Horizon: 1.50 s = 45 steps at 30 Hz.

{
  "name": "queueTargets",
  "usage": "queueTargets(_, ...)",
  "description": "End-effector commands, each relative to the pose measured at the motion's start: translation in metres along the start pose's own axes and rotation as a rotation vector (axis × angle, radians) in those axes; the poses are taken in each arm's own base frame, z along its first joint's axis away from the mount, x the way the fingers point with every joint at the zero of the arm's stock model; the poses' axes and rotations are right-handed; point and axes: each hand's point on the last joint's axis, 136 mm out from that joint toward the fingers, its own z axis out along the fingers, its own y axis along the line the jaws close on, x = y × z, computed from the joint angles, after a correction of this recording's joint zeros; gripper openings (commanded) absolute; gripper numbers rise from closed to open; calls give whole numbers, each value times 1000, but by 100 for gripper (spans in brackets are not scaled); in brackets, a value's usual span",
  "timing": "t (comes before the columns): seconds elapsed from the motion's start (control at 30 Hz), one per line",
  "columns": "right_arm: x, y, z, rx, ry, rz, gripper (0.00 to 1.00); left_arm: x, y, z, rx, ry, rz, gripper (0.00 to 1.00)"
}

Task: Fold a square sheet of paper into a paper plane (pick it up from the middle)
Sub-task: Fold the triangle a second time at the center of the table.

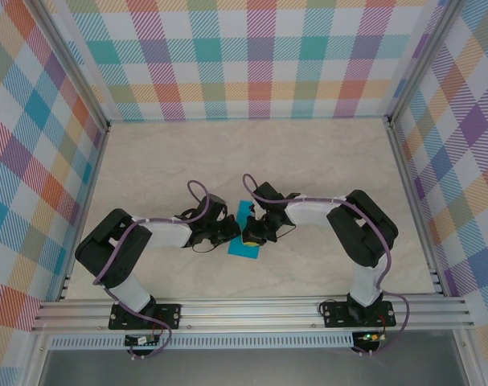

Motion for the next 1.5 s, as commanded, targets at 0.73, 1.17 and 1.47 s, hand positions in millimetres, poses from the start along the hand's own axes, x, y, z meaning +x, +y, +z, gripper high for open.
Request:
queueTargets(0.73, 46, -21, -13, -32, 39, 3, 12, 10, 26, 1, -105, 22, -21, 0)
queueTargets(1.17, 62, -43, -7, -4, 66, 37, 14, 10, 25, 2, -103, 23, -21, 0)
queueTargets(1.47, 59, -33, -19, -23, 27, -3, 13, 11, 24, 1, -99, 26, -21, 0)
